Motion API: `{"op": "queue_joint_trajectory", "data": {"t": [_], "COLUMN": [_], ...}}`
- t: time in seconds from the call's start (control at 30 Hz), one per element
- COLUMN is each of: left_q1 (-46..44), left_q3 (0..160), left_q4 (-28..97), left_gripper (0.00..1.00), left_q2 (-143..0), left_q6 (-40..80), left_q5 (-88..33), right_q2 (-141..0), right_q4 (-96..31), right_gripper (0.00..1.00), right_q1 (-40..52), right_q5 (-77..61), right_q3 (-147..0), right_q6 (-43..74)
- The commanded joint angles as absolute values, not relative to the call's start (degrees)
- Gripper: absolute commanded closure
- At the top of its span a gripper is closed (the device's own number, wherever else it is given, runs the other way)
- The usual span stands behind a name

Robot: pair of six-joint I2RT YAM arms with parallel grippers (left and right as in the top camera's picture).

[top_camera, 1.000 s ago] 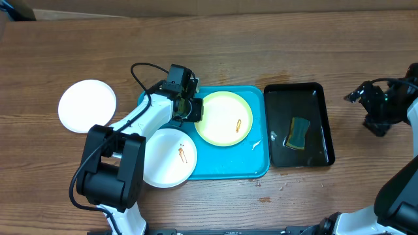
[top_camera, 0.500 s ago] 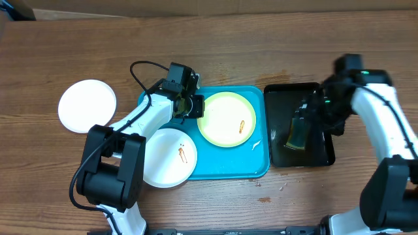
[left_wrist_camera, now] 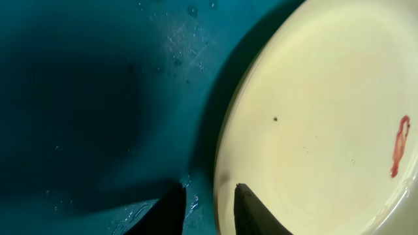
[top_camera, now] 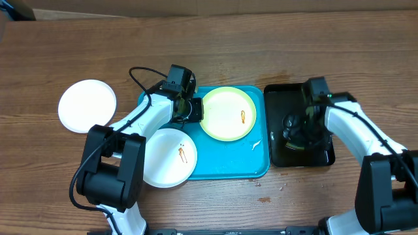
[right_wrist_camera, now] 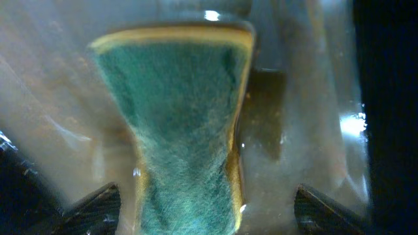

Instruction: Clean dirty plates on tray and stack at the side

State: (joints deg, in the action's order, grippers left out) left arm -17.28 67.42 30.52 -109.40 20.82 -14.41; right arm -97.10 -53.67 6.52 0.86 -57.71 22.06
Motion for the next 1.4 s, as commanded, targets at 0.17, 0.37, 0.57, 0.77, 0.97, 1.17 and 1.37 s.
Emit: {"op": "queue_joint_trajectory", "data": {"t": [0.17,0.37,0.57,0.77,0.97,1.17,1.37], "left_q1": [-17.65,-17.67,-17.67,-17.67,-17.69,-17.72,-18.65], "left_q3": [71.18,73.30,73.30,73.30,73.30,73.28,73.28], "left_q4": [33.26,34.44,34.54,34.52,34.52,34.35,34.28], "left_gripper": [0.46,0.34,0.32,0.32,0.32,0.30,0.31], "left_q2": [-108.92,-108.92,-108.95,-108.95,-108.95,-108.97,-108.97], "left_q6": [19.84,19.27,19.18,18.17,18.17,17.54,17.54], "left_q5": [-14.63,-14.44,-11.42,-11.42,-11.44,-11.38,-11.38], "right_q2": [-95.46,-95.46,-95.53,-96.42,-96.42,-96.42,-96.75], "right_q4": [-53.15,-54.37,-48.53,-41.89,-38.72,-46.89,-52.21], "right_gripper": [0.91,0.09,0.07,0.09,0.93,0.10,0.11], "right_q1": [6.70,6.68,6.70,6.74,6.70,6.70,6.70], "right_q5": [0.82,1.34,5.10,4.43,3.09,2.07,2.57], "right_q3": [-57.52,-62.65,-59.53,-52.88,-53.93,-62.83,-62.13], "right_q6": [22.09,22.13,22.13,22.15,22.15,22.11,22.13]}}
